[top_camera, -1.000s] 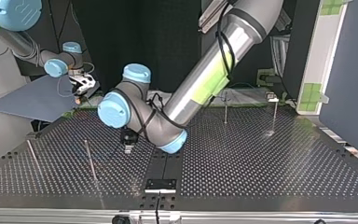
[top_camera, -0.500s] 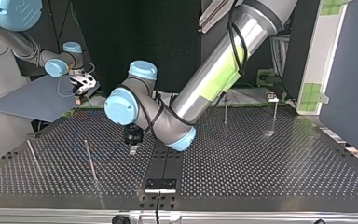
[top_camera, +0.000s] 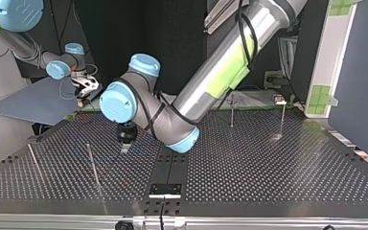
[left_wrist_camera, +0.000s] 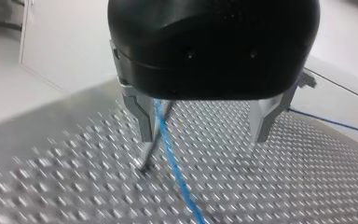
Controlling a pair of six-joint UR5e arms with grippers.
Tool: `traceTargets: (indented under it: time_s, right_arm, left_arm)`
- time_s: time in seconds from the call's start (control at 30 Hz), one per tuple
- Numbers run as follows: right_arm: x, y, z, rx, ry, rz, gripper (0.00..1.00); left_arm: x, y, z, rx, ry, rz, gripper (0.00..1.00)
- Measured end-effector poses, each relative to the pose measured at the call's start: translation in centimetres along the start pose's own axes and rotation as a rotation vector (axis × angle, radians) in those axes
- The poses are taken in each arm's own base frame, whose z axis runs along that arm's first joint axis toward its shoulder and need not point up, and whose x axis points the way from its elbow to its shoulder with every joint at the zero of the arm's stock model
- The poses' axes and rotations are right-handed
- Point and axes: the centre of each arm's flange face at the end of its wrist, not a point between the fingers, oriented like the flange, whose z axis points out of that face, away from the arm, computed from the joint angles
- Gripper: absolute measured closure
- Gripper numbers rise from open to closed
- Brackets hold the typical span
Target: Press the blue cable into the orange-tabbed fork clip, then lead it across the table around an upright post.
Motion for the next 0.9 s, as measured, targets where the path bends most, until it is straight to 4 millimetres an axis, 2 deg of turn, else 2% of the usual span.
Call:
traceTargets:
  time_s: [0.17,0.33,0.9]
  right_arm:
    - [0.0,0.0,0.0,-0.001,0.0,0.0,1.0]
    - [0.0,0.1,0.0,-0.004,0.001,0.001,1.0]
    - [0.1,0.3,0.0,-0.007,0.003,0.001,1.0]
  left_arm:
    - [-1.8,-1.5,-1.7,0.024,-0.021,0.023,0.0]
    - [-1.9,-2.6,-2.8,0.061,0.004,0.073,0.0]
    - [-1.4,-4.2,-3.2,0.117,-0.006,0.223,0.0]
